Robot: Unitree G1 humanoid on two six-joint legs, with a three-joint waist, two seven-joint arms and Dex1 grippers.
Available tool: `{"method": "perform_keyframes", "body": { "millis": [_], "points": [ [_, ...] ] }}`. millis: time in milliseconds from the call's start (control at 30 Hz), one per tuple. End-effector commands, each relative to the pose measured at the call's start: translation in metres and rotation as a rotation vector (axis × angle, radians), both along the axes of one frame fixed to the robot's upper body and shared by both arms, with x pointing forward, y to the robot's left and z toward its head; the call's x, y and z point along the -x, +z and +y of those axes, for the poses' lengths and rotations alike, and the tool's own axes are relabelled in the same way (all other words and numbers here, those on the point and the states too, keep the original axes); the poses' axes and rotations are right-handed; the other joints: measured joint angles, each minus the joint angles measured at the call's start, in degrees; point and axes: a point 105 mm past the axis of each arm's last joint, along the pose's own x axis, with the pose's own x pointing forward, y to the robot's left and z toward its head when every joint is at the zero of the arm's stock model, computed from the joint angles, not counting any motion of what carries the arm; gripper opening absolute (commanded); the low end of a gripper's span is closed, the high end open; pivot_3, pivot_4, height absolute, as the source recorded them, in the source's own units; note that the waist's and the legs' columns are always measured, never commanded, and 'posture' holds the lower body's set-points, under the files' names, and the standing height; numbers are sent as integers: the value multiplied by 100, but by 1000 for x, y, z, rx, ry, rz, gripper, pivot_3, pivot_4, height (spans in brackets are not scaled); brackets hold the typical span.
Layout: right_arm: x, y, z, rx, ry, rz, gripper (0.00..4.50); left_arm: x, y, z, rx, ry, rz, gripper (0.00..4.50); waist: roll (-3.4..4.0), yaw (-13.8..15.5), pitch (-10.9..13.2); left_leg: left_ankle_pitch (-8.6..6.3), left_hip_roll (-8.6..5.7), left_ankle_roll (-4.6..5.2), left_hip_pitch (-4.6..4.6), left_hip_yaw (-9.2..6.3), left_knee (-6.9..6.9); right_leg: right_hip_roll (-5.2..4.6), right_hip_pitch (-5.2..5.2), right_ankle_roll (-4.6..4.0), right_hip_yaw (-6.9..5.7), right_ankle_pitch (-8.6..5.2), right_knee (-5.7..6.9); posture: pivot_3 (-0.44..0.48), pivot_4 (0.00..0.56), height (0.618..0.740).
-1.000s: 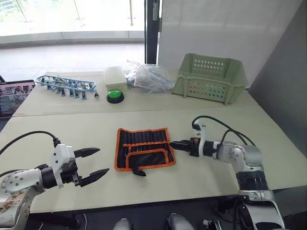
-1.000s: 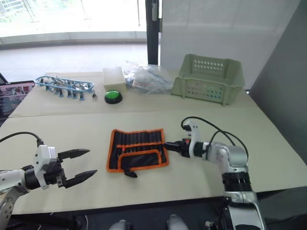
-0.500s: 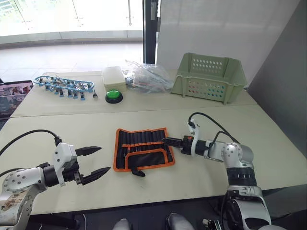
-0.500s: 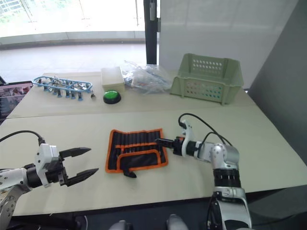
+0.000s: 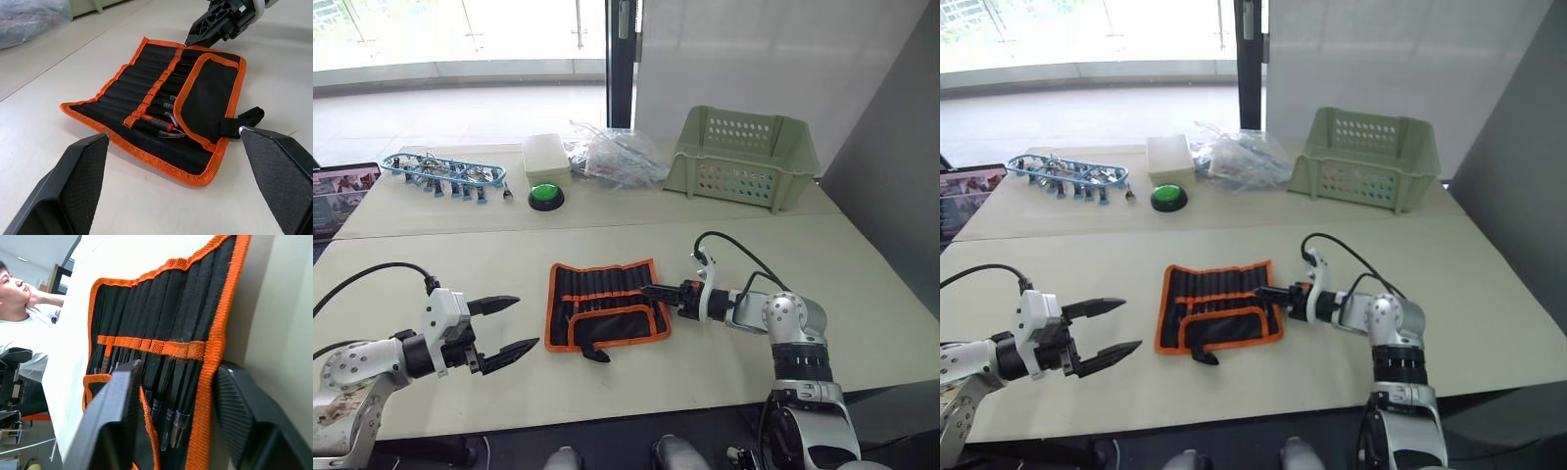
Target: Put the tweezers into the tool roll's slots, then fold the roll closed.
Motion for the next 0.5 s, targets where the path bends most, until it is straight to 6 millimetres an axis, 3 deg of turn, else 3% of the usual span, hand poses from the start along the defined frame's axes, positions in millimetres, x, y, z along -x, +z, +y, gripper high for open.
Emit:
{"method": "perform_keyframes", "body": {
  "millis": [33, 100, 333, 500],
  "points": [
    [-2, 7, -5, -23, -16, -29, 702, -1, 5, -2, -6, -12, -38, 4500, 0, -1, 0, 0, 0, 0, 0, 0, -2, 0, 0, 0, 0, 0, -1, 0, 150, 725],
    [-4, 8, -9, -30, -29, -33, 31, -1, 5, -3, -7, -14, -36, 4500, -2, -3, -1, 0, 0, 0, 4, 0, -3, -1, 4, 0, 0, 0, -3, 0, 150, 725],
    [-3, 13, -14, -40, -46, -46, 31, 0, 4, -2, -11, -16, -26, 4500, -1, 42, 0, 2, -2, 1, 6, -1, -3, -2, 7, 1, -1, 0, -1, 0, 150, 725],
    [3, 35, -3, -89, -16, -54, 31, 0, 2, -3, -21, -24, -13, 4500, 0, 40, 0, 1, -2, 1, -1, -1, -5, -2, 0, 0, -1, 0, -2, 0, 150, 725]
  ]
}}
